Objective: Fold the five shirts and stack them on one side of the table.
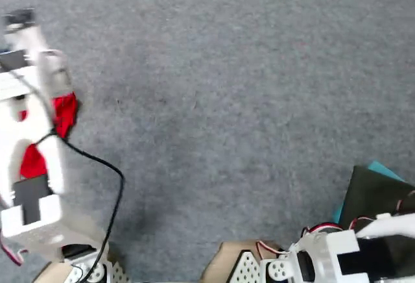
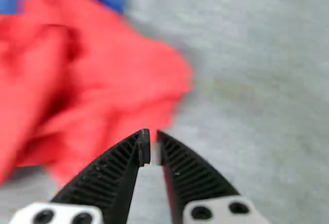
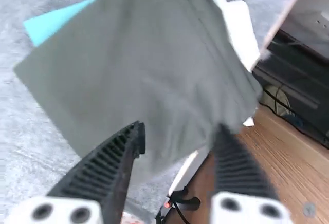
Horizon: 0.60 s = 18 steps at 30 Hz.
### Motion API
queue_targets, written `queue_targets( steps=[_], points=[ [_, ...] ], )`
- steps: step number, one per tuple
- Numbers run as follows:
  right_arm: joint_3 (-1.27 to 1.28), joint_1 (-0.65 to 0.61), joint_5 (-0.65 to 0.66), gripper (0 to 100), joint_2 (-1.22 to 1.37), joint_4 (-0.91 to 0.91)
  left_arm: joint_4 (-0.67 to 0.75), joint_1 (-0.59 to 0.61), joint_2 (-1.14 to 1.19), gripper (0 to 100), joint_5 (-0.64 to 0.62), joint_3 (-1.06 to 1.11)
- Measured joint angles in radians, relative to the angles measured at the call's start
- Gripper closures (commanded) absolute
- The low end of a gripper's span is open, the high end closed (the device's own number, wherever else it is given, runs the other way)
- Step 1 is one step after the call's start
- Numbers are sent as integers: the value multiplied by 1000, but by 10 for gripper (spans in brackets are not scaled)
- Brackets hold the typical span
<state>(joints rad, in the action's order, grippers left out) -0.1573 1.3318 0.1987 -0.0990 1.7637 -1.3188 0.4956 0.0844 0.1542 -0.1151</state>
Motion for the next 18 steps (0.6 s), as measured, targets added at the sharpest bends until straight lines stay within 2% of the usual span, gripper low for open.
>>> queue_targets(
  steps=[3, 8, 15, 18],
  points=[
    [38, -83, -35, 875, 0, 0, 23, 170, 0, 829, 49, -31],
    [103, -227, -115, 875, 0, 0, 192, 388, 57, 826, 112, -25],
    [123, -436, -239, 875, 0, 0, 356, 436, 308, 828, 126, 34],
    [123, -508, -279, 877, 0, 0, 405, 436, 407, 906, 126, 32]
  ],
)
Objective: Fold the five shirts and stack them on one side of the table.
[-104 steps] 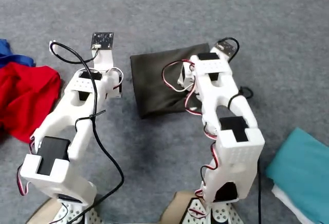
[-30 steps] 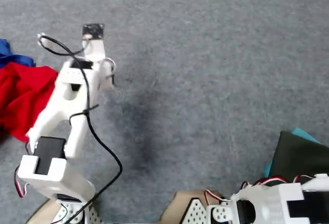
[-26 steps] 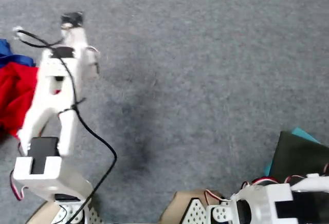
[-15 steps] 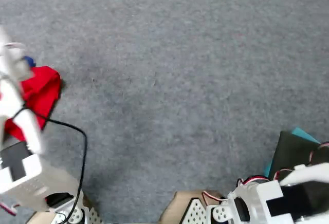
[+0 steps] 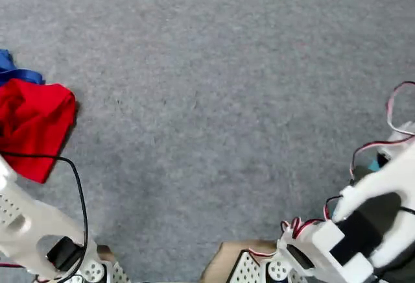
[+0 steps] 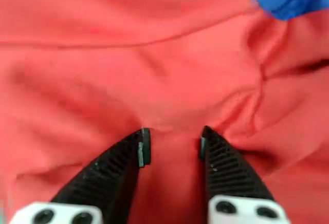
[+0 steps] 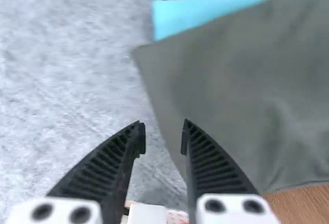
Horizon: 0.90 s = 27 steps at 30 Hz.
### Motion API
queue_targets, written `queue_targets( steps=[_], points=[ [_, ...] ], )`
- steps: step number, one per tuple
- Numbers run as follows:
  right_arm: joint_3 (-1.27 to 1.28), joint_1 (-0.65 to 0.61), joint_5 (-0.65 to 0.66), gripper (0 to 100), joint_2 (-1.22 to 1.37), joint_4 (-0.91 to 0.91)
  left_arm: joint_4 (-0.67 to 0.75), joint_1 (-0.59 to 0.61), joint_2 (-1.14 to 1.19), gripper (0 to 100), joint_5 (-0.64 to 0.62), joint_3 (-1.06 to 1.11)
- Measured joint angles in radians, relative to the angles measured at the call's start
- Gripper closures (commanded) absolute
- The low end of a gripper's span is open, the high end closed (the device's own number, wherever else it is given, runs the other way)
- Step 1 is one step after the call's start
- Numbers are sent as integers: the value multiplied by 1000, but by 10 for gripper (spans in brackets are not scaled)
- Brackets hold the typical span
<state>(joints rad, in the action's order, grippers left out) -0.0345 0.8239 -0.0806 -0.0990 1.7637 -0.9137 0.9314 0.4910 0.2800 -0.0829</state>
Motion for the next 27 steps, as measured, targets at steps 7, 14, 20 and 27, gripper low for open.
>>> queue_targets(
  steps=[7, 14, 20, 27],
  points=[
    [0, -54, -12, 878, 0, 0, 15, 3, 21, 981, 0, -5],
    [0, -75, -12, 877, 0, 0, -193, -34, -98, 981, 3, -17],
    [0, -147, -54, 878, 0, 0, -341, -201, -299, 981, 0, 11],
    [0, -276, -55, 878, 0, 0, -388, -480, -559, 981, -48, 198]
  ],
)
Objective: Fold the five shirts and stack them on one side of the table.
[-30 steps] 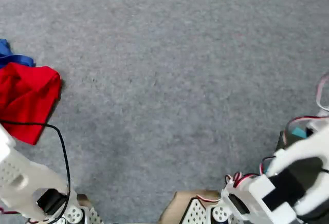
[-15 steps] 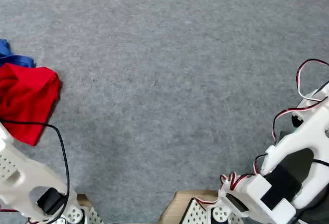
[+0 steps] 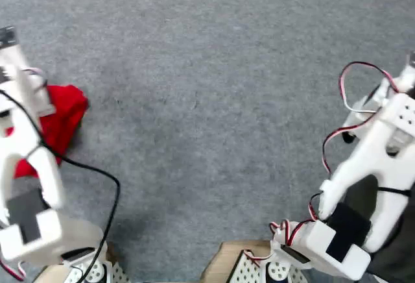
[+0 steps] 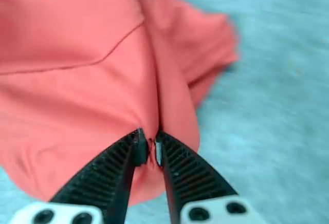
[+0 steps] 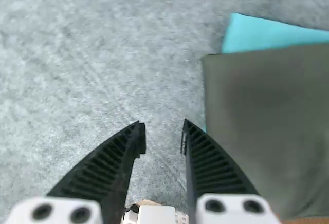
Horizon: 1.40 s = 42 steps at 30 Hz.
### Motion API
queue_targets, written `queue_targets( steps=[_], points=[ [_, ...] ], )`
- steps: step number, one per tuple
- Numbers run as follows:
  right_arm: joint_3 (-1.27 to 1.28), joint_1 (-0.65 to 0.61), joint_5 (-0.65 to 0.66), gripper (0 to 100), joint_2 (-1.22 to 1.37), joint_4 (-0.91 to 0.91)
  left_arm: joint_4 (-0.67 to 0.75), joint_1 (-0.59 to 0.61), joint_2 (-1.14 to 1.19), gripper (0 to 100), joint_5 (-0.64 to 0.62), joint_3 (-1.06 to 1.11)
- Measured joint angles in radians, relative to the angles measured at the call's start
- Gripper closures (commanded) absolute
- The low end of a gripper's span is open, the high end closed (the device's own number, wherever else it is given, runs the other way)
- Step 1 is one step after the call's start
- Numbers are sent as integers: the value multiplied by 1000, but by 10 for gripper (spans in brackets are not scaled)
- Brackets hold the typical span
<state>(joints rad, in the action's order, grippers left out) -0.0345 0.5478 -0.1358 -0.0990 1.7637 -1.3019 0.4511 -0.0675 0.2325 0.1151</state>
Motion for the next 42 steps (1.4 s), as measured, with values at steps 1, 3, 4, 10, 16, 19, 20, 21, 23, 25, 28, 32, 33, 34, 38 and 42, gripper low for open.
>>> queue_targets(
  steps=[1, 3, 4, 10, 16, 19, 20, 21, 23, 25, 28, 32, 33, 34, 38, 42],
  points=[
    [2, -11, 0, 878, 0, -5, -2, -48, -43, 981, -12, 34],
    [3, -34, 0, 878, 0, -15, -2, -150, -132, 981, -32, 103],
    [3, -44, 0, 878, 0, -25, -2, -206, -175, 981, -41, 137],
    [3, -101, 0, 877, 0, -61, -2, -585, -396, 980, -123, 279],
    [3, -146, 0, 876, 0, -69, -2, -884, -428, 844, -140, 362],
    [3, -167, 0, 875, 0, -69, -2, -893, -430, 739, -152, 370],
    [3, -175, 0, 875, 0, -69, -2, -887, -430, 734, -166, 373],
    [3, -186, 0, 875, 0, -69, -3, -875, -430, 733, -192, 373],
    [9, -206, 0, 875, 0, -69, -29, -832, -430, 733, -230, 368],
    [31, -232, 0, 875, 0, -75, -69, -773, -430, 733, -244, 334],
    [74, -281, 0, 875, 0, -106, -133, -651, -431, 733, -258, 265],
    [115, -374, 0, 875, 0, -157, -163, -408, -433, 733, -258, 236],
    [120, -410, 0, 877, 0, -170, -163, -342, -433, 733, -258, 238],
    [120, -448, 0, 877, 0, -186, -149, -272, -433, 733, -258, 253],
    [129, -617, 0, 878, 0, -288, -8, -64, -433, 755, -259, 399],
    [166, -769, 0, 878, 18, -470, 226, -23, -433, 859, -259, 597]
  ],
)
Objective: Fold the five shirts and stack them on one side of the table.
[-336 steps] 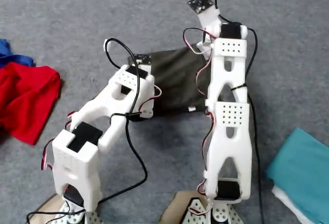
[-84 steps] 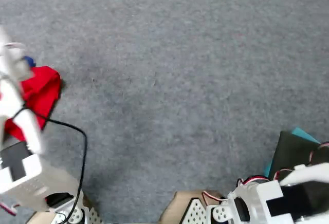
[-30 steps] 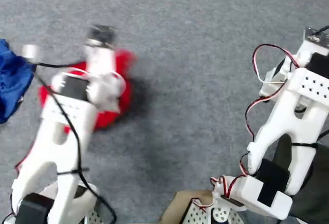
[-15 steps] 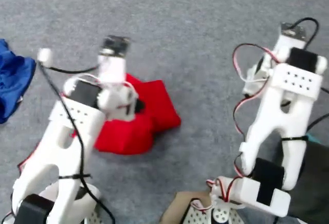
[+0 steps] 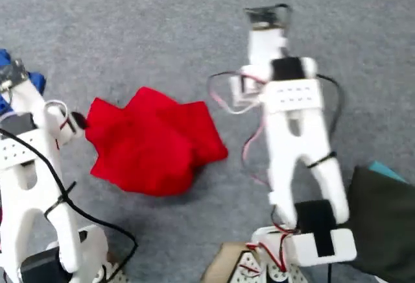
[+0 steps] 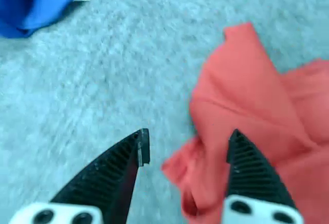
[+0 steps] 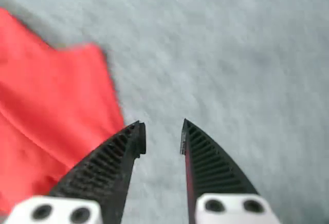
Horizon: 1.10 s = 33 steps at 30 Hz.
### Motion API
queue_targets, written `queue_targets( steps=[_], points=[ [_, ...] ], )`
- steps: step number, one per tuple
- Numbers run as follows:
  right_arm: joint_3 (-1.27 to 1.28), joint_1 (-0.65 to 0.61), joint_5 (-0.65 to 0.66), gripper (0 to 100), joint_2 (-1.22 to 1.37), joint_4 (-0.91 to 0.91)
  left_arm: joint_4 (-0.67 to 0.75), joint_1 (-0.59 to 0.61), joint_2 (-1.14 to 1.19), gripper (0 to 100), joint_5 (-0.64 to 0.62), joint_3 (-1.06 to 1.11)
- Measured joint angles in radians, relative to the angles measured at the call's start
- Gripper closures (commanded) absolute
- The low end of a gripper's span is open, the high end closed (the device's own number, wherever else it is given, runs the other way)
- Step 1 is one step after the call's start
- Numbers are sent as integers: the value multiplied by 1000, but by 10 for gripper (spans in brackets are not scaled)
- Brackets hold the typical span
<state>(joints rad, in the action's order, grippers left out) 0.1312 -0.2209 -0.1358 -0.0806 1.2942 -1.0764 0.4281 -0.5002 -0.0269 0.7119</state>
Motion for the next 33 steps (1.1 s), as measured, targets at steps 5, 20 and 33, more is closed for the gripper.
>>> queue_targets(
  steps=[5, 20, 33],
  points=[
    [14, -81, 0, 876, 121, -181, 276, 6, 0, 943, 0, 170],
    [17, -193, 157, 753, 448, -532, 845, -150, 75, 955, -97, 368],
    [-74, -241, 160, 889, 551, -407, 542, -118, 489, 958, -170, -52]
  ],
)
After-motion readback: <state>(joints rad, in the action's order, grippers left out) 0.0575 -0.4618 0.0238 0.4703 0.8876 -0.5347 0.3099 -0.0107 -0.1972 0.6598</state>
